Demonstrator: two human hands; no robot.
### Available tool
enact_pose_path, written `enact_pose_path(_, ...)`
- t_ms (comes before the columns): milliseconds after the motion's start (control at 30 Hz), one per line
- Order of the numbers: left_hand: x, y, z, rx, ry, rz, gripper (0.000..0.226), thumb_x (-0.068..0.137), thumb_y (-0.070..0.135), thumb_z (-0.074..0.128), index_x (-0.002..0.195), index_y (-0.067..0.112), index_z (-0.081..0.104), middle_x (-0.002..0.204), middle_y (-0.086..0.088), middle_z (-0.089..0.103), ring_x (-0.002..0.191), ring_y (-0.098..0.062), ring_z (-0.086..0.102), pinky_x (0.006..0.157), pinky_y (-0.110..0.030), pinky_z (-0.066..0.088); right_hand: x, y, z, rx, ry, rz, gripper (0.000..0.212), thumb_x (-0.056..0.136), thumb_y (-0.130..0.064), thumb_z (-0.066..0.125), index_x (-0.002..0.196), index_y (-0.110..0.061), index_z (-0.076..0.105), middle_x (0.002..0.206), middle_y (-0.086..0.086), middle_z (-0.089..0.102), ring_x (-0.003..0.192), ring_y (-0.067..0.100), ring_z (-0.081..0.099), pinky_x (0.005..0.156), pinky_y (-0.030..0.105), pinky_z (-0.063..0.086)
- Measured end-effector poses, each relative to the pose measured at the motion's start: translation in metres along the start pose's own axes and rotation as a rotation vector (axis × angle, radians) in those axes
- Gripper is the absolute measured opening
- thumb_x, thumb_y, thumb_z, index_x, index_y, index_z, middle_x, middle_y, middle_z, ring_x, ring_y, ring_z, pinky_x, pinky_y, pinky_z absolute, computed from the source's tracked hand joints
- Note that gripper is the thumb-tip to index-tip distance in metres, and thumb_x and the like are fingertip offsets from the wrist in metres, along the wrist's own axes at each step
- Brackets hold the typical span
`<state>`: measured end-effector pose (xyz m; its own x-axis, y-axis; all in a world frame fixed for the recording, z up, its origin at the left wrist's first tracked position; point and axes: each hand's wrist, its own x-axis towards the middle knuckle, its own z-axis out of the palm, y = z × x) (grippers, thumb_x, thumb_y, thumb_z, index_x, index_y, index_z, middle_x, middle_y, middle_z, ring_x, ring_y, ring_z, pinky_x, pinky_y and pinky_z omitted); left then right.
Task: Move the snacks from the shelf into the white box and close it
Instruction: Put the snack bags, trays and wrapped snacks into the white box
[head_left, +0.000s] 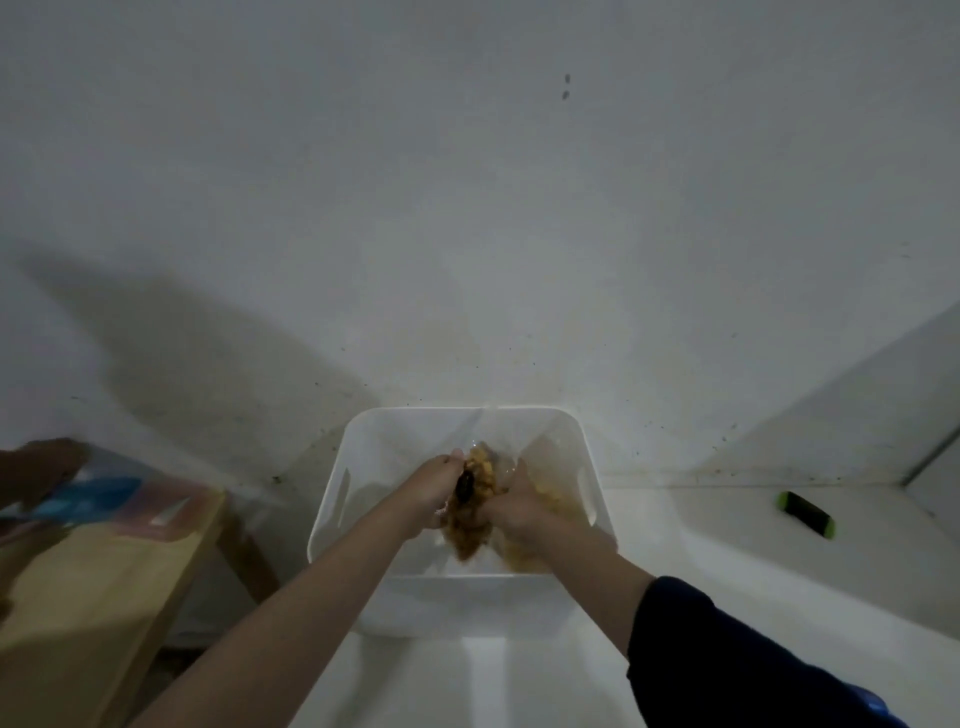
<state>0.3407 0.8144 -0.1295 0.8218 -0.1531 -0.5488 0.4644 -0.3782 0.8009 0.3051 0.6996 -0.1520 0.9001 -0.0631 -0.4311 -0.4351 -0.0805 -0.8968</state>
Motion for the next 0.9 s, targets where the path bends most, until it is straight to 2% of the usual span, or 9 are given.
enact_pose_path(67, 0.012, -0.006, 0.005, -0.046, -0.029, -0.025, 0.048, 0.099, 0.049, 0.025, 0.129, 0.019, 0.047, 0.125, -0.008, 0.051, 0.104, -0.025, 0.049, 0.090, -0.038, 0.043, 0.004, 0.000, -0.002, -0.041, -0.042, 0.015, 0.110, 0.064, 0.009, 0.068, 0.147, -0.025, 0.005, 0.137, 0.010, 0.041, 0.121, 0.033, 0.048, 0.075, 0.038, 0.057)
enact_pose_path(100, 0.015, -0.009, 0.006, -0.066, -0.042, -0.048, 0.048, 0.100, 0.049, 0.022, 0.124, 0.016, 0.049, 0.110, -0.009, 0.054, 0.092, -0.022, 0.050, 0.085, -0.036, 0.044, 0.004, -0.001, -0.004, -0.067, -0.064, 0.014, 0.097, 0.067, 0.008, 0.069, 0.144, -0.021, 0.017, 0.128, 0.010, 0.047, 0.115, 0.031, 0.052, 0.069, 0.034, 0.057)
enact_pose_path(167, 0.016, -0.012, 0.007, -0.095, -0.111, -0.107, 0.058, 0.099, 0.052, 0.015, 0.117, 0.012, 0.052, 0.084, -0.010, 0.055, 0.074, -0.021, 0.051, 0.071, -0.029, 0.046, 0.006, -0.001, -0.006, -0.131, -0.063, -0.010, 0.068, 0.070, 0.003, 0.072, 0.129, -0.008, 0.039, 0.114, 0.009, 0.055, 0.105, 0.028, 0.057, 0.071, 0.033, 0.057)
enact_pose_path(200, 0.020, -0.015, 0.007, -0.107, -0.161, -0.140, 0.068, 0.097, 0.056, 0.012, 0.121, 0.006, 0.052, 0.083, -0.013, 0.058, 0.075, -0.024, 0.056, 0.068, -0.028, 0.046, 0.005, -0.003, -0.007, -0.163, -0.041, -0.018, 0.058, 0.073, 0.000, 0.072, 0.122, -0.008, 0.043, 0.109, 0.007, 0.055, 0.101, 0.024, 0.056, 0.074, 0.030, 0.055)
enact_pose_path(300, 0.024, -0.010, 0.008, -0.182, -0.217, -0.170, 0.070, 0.096, 0.057, 0.007, 0.134, 0.010, 0.043, 0.123, -0.022, 0.056, 0.122, -0.036, 0.051, 0.089, -0.036, 0.044, 0.005, -0.008, -0.010, -0.192, 0.037, -0.046, 0.065, 0.080, -0.008, 0.068, 0.135, -0.011, 0.034, 0.106, 0.004, 0.052, 0.093, 0.016, 0.053, 0.069, 0.020, 0.048)
enact_pose_path(400, 0.028, -0.004, 0.013, -0.194, -0.167, -0.163, 0.072, 0.095, 0.060, 0.007, 0.148, 0.014, 0.022, 0.148, -0.017, 0.035, 0.134, -0.035, 0.038, 0.105, -0.041, 0.037, 0.001, -0.012, -0.016, -0.245, 0.154, -0.071, 0.064, 0.082, -0.008, 0.061, 0.139, -0.012, 0.031, 0.103, 0.002, 0.054, 0.098, 0.018, 0.056, 0.081, 0.025, 0.050)
enact_pose_path(567, 0.031, -0.010, 0.023, -0.046, -0.103, -0.145, 0.079, 0.090, 0.068, 0.010, 0.149, 0.016, 0.024, 0.155, -0.011, 0.027, 0.139, -0.034, 0.030, 0.114, -0.051, 0.027, -0.008, -0.008, -0.035, -0.448, 0.305, -0.170, 0.072, 0.080, -0.002, 0.056, 0.143, -0.013, 0.022, 0.105, 0.004, 0.054, 0.092, 0.020, 0.054, 0.078, 0.031, 0.053)
enact_pose_path(733, 0.011, 0.000, 0.028, 0.030, -0.095, -0.120, 0.076, 0.093, 0.063, 0.012, 0.150, 0.014, 0.021, 0.157, -0.011, 0.019, 0.144, -0.033, 0.021, 0.116, -0.047, 0.021, -0.027, -0.012, -0.049, -0.690, 0.301, -0.318, 0.081, 0.078, 0.003, 0.057, 0.147, -0.009, 0.017, 0.145, 0.012, 0.037, 0.129, 0.028, 0.041, 0.095, 0.030, 0.043)
enact_pose_path(900, -0.023, 0.012, 0.030, 0.055, -0.042, -0.038, 0.073, 0.096, 0.058, 0.015, 0.148, 0.008, 0.024, 0.156, -0.011, 0.024, 0.142, -0.031, 0.026, 0.114, -0.045, 0.023, -0.051, -0.021, -0.055, -0.731, 0.311, -0.309, 0.067, 0.080, -0.010, 0.060, 0.139, -0.006, 0.029, 0.141, 0.011, 0.040, 0.128, 0.029, 0.042, 0.098, 0.037, 0.042)
